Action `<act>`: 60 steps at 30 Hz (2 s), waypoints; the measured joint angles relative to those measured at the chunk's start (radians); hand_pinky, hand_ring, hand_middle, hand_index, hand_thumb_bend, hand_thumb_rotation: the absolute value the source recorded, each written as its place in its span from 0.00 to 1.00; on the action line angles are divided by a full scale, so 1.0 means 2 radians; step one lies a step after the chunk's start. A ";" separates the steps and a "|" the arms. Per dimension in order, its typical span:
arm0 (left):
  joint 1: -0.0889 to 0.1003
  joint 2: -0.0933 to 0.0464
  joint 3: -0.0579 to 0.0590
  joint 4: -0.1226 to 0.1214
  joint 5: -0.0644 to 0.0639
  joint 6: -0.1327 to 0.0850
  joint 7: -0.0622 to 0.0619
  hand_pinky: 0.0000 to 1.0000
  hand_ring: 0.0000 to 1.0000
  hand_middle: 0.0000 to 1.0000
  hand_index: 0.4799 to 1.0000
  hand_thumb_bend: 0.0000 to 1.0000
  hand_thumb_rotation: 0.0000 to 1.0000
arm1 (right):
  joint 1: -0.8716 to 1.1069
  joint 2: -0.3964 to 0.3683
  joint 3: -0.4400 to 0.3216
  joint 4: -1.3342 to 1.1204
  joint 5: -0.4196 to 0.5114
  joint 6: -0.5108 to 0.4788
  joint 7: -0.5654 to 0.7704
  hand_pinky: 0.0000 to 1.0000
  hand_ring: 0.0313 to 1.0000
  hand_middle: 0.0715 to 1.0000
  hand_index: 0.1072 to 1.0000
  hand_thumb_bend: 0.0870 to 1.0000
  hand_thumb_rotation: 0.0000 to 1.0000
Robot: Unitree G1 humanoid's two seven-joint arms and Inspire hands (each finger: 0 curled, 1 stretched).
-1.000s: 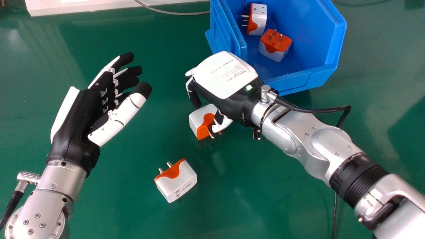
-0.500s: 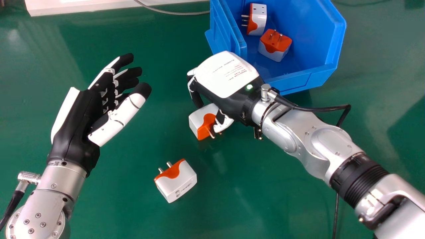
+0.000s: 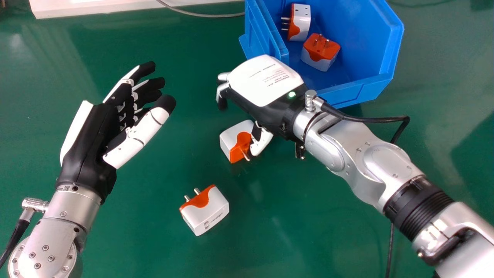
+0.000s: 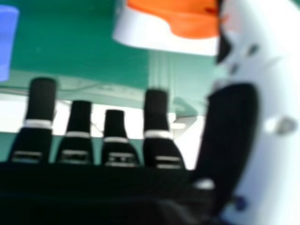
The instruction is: Pick all objects and put in blue box
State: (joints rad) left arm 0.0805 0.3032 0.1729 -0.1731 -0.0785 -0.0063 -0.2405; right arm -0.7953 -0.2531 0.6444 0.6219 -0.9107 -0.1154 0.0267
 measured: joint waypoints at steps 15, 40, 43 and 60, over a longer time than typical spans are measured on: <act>-0.003 0.000 0.000 0.002 0.000 -0.001 0.000 0.83 0.87 0.87 0.81 0.64 0.60 | 0.002 -0.001 -0.001 0.000 0.000 -0.002 0.000 0.72 0.87 0.92 0.90 0.92 0.21; 0.003 -0.003 -0.001 -0.036 0.000 0.020 0.003 0.83 0.87 0.87 0.80 0.62 0.59 | 0.001 0.001 0.020 0.035 -0.014 -0.002 0.030 0.73 0.86 0.91 0.87 0.88 0.14; 0.005 -0.004 -0.002 -0.045 0.001 0.020 0.003 0.82 0.87 0.87 0.80 0.62 0.59 | -0.002 0.007 0.024 0.048 -0.018 -0.001 0.029 0.73 0.86 0.91 0.86 0.87 0.14; 0.018 -0.010 -0.006 -0.067 0.001 0.029 0.010 0.82 0.87 0.87 0.80 0.61 0.59 | -0.009 0.020 0.036 0.081 -0.024 -0.002 -0.007 0.70 0.84 0.87 0.83 0.70 0.06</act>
State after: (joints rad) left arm 0.1169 0.2832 0.1615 -0.3063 -0.0756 0.0517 -0.2201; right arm -0.8142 -0.2134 0.7163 0.7844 -0.9592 -0.1197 0.0132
